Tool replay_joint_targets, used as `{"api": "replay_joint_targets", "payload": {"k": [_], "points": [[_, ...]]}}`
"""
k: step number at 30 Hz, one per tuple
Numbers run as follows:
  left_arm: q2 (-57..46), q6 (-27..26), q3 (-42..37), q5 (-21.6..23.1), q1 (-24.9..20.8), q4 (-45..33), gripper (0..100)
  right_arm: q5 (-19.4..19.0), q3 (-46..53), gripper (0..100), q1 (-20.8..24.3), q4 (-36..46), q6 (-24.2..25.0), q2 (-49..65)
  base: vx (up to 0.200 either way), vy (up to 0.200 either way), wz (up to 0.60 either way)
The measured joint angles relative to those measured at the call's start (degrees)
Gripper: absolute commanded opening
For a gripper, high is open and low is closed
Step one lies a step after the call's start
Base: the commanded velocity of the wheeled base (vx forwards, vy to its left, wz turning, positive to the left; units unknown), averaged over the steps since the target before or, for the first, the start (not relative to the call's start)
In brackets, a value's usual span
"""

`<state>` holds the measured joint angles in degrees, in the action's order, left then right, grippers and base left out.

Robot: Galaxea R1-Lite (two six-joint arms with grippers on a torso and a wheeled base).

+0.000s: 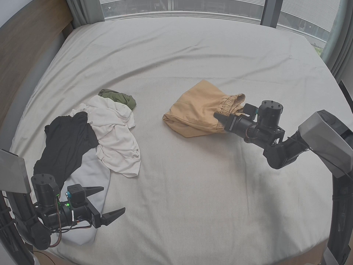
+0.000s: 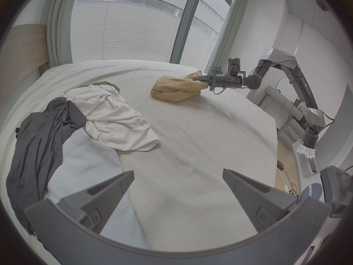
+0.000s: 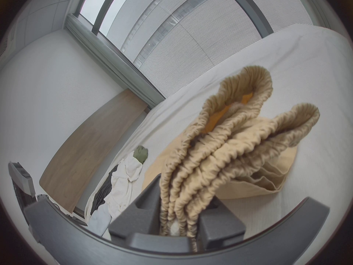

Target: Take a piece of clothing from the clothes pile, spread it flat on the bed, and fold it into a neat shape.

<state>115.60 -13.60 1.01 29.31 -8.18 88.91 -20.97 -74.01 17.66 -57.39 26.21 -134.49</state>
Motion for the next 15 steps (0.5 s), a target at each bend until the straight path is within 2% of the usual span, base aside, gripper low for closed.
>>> {"api": "replay_joint_targets", "payload": {"k": [1, 10, 15], "points": [[-0.02, 0.0, 0.0, 0.0, 0.0, 0.02, 100, 0.0, 0.55, 100, 0.0, -0.02, -0.1, -0.22, 0.0, 0.0, 0.0], [-0.09, 0.06, 0.0, -0.02, 0.0, 0.02, 100, 0.37, 2.65, 100, 0.33, -3.17, -1.17, -0.77, 0.0, 0.0, 0.0], [-0.11, 0.09, 0.0, -0.02, 0.0, 0.02, 100, 0.77, 7.28, 100, 0.5, -3.64, -2.73, -0.07, 0.0, 0.0, 0.0]]}}
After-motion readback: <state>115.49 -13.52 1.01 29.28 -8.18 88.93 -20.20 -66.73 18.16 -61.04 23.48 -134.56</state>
